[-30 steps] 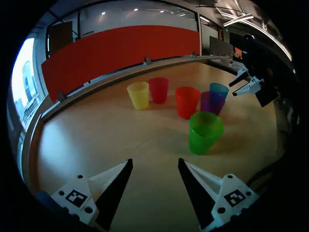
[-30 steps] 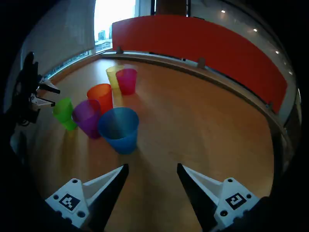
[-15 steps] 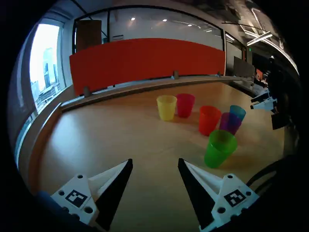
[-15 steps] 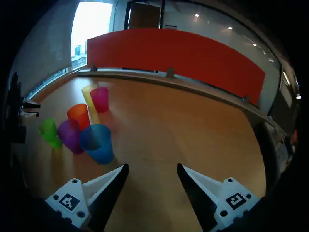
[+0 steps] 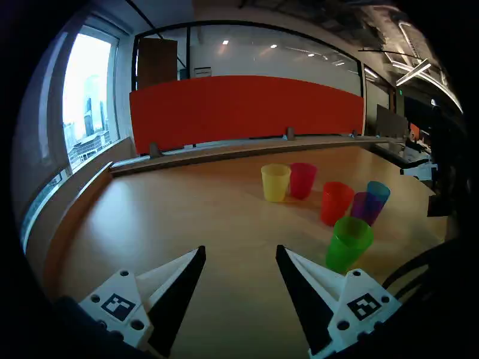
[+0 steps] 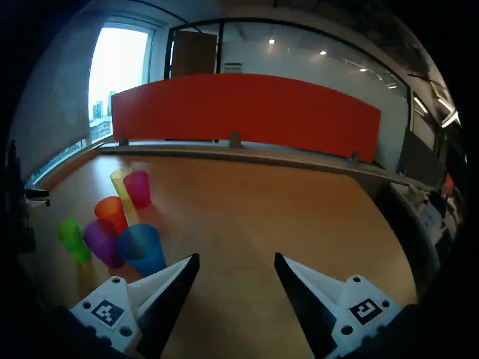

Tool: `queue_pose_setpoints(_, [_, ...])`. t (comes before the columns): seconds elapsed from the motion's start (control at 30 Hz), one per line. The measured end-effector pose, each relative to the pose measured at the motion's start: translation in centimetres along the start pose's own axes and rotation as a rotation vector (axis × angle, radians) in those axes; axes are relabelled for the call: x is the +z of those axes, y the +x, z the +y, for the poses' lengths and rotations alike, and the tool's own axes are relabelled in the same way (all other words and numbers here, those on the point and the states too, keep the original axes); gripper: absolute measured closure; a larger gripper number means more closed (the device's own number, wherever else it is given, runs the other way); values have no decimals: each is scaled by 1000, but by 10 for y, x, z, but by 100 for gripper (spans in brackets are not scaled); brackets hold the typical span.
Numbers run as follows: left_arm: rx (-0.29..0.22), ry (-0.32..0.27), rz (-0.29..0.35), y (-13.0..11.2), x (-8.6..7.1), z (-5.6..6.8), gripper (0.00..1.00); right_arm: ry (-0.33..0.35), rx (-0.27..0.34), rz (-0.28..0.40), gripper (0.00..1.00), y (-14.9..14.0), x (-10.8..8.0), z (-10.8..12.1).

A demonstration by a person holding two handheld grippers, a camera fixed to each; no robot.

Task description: Pour water

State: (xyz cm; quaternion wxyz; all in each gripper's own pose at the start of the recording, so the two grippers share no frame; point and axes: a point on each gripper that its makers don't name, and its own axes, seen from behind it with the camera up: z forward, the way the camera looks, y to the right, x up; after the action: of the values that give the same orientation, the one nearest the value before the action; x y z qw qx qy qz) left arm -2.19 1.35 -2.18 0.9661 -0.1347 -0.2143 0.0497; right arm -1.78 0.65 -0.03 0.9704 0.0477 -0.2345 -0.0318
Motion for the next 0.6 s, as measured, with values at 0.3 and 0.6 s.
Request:
queue_pose_setpoints(0.3, [-47,48,93,19,-9,-10,13,-65,27,152,3,26,-6,7])
queue_pose_setpoints(0.6, [-68,108,195,39,-18,-21,13,-116,98,289,3,45,-18,17])
